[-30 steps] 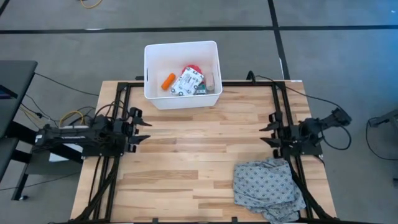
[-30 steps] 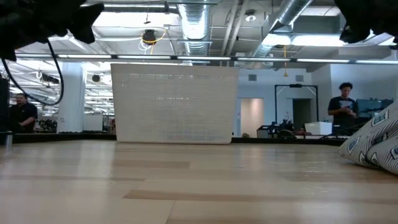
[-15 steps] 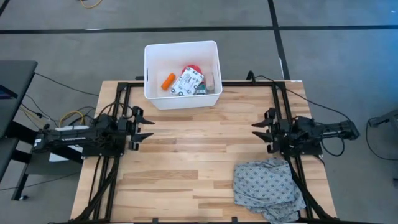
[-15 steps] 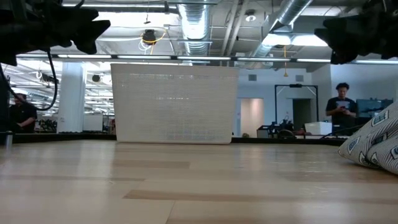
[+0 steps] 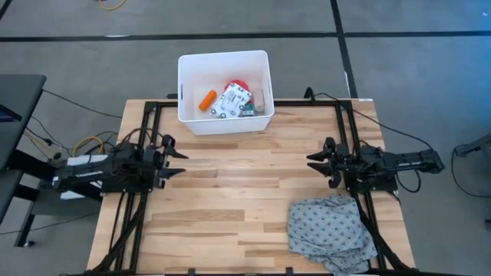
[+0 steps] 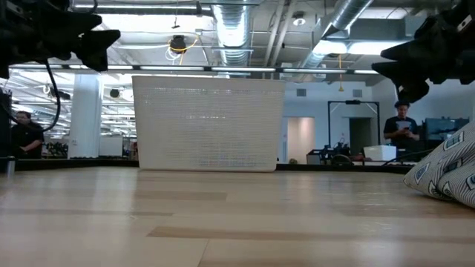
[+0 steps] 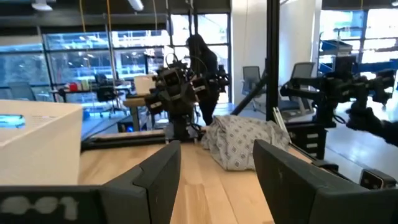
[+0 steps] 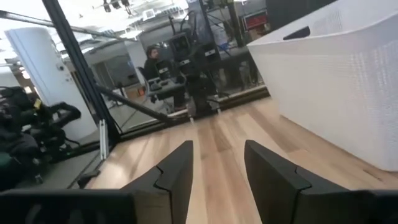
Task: Pick & place medical supplies in basket/bin
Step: Return to Home Position
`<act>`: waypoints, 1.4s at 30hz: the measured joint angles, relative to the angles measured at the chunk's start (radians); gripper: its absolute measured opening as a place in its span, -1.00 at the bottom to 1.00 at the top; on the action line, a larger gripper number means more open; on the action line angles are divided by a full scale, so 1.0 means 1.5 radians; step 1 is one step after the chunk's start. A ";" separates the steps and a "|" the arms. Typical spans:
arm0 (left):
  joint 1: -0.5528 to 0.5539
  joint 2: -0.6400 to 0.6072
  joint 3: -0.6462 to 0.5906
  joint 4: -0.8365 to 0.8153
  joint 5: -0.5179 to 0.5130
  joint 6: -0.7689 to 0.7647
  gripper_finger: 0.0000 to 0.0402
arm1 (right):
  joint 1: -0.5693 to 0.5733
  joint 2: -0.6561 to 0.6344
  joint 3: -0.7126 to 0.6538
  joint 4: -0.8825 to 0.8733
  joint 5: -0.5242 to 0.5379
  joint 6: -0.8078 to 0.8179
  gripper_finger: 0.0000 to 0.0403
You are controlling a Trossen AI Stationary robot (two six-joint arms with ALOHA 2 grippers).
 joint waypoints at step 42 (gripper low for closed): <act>0.000 0.025 -0.019 -0.097 -0.212 -0.013 -0.04 | 0.000 0.031 0.000 -0.003 0.000 -0.135 -0.34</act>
